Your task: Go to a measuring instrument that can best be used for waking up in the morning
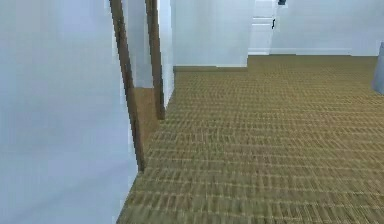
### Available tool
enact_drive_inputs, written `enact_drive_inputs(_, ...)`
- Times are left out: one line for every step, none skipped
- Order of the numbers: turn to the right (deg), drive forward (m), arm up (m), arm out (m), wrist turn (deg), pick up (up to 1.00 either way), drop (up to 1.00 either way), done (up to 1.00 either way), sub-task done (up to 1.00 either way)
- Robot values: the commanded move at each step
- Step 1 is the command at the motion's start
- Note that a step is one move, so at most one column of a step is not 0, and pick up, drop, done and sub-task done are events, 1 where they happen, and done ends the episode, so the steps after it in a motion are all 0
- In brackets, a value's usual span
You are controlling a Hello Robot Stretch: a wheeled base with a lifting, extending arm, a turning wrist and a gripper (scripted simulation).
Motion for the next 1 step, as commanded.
enact_drive_inputs(0.0, 1.00, 0.00, 0.00, 0.0, 0.00, 0.00, 0.00, 0.00)
